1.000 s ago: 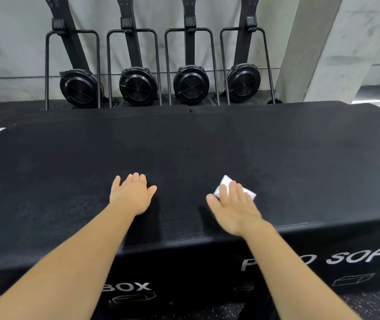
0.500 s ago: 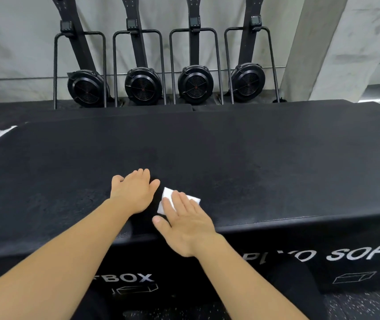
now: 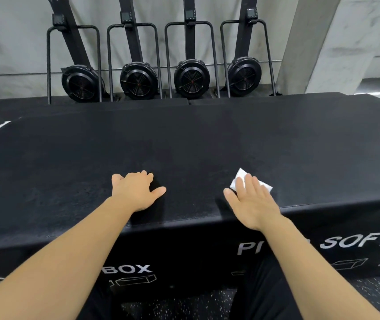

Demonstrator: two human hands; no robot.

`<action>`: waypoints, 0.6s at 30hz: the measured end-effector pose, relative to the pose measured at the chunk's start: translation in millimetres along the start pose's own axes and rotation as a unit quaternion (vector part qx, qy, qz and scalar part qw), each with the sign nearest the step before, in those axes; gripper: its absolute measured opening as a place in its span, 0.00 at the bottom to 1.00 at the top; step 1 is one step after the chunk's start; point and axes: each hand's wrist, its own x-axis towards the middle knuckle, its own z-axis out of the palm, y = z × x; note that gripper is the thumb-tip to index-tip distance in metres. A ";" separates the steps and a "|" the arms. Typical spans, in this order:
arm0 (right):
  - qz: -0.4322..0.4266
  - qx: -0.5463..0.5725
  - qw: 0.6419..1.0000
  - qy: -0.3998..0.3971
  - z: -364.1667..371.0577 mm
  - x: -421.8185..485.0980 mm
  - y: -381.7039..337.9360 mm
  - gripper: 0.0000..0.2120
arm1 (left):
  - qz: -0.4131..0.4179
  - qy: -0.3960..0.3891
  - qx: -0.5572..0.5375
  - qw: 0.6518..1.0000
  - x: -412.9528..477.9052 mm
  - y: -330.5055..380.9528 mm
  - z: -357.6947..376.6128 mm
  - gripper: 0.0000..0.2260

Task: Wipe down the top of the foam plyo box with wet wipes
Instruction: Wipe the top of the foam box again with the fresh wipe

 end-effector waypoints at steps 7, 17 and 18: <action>-0.076 0.056 0.995 -0.027 30.7 -24.1 -76.2 0.36 | -0.001 -0.004 0.001 1.000 1.2 0.5 -1.8 0.30; -0.200 0.052 0.977 -0.057 38.4 -27.8 -104.7 0.31 | -0.002 -0.002 0.003 1.000 -2.3 -0.1 -2.2 0.29; -0.205 0.053 0.976 -0.048 37.4 -28.0 -95.7 0.30 | -0.004 -0.006 -0.001 1.000 -2.6 0.0 -1.7 0.30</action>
